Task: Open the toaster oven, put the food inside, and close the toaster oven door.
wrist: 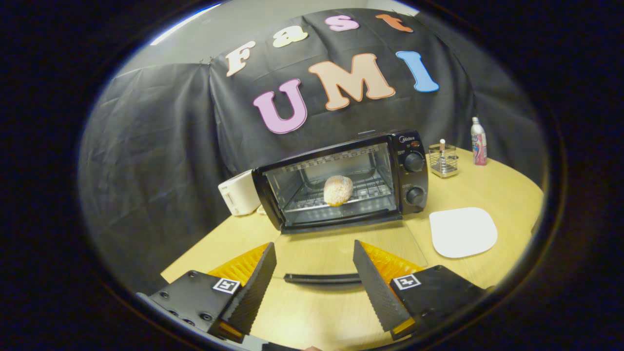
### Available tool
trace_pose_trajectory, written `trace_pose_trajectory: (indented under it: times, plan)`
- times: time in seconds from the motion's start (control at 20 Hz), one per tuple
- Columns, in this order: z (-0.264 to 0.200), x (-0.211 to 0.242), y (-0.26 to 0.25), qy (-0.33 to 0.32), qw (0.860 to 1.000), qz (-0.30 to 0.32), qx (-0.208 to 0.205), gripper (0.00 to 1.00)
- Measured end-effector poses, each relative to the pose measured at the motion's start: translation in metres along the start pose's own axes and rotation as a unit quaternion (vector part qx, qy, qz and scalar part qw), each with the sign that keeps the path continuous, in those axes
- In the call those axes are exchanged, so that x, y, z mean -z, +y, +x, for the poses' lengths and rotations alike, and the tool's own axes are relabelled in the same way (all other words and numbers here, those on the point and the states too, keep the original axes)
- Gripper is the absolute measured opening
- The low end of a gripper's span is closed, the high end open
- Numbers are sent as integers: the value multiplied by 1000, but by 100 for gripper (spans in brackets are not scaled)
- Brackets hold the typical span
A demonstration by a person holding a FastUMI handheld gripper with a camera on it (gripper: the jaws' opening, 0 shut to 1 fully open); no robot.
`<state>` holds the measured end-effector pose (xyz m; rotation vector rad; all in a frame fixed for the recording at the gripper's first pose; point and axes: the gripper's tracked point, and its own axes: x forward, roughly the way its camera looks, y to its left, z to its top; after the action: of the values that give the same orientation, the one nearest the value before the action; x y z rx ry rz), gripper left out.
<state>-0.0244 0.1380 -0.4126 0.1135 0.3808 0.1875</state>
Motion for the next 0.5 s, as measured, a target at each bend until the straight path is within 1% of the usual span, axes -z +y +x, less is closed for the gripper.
trace_pose_trajectory:
  times: [0.2, 0.4, 0.5]
  plan:
    - [-13, 37, -6, 24, 999, -32, 20, 98]
    - [-3, 59, -9, 41, 997, -52, 44, 98]
    - [4, 73, -5, 56, 996, -56, 47, 98]
